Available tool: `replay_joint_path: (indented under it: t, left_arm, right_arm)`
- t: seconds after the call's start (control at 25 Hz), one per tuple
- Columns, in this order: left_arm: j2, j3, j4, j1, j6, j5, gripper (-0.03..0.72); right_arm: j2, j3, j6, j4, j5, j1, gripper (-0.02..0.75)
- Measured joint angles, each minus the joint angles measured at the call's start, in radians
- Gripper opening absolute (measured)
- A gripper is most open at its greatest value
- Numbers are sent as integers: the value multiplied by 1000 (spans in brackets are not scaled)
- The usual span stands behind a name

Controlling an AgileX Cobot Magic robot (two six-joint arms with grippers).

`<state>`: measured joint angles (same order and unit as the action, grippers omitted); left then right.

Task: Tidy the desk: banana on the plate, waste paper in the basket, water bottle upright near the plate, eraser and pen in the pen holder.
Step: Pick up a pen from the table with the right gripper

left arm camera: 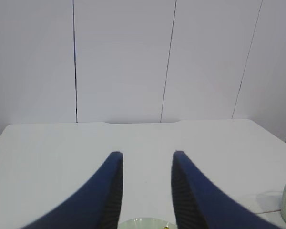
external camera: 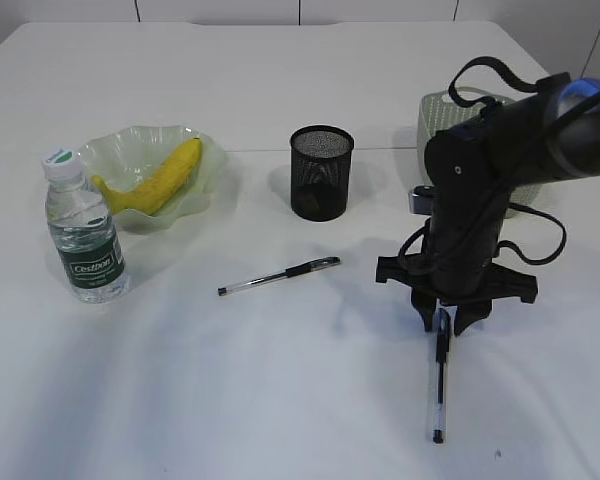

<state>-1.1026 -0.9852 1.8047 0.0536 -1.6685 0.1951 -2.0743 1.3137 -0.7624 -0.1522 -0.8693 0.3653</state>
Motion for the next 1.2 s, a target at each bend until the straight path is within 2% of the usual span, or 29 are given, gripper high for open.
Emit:
replay_joint_path:
  t: [0.24, 0.48, 0.84, 1.2]
  left_arm:
    - [0, 0, 0, 0, 0, 0, 239]
    - [0, 0, 0, 0, 0, -20, 239]
    - [0, 0, 0, 0, 0, -28, 239]
    - [0, 0, 0, 0, 0, -28, 239]
  right_arm:
    - [-4, 2, 0, 2, -9, 0, 228]
    - [-6, 4, 0, 9, -9, 0, 86]
    - [-8, 13, 0, 9, -9, 0, 79]
    - [-23, 158, 4, -20, -7, 0, 78]
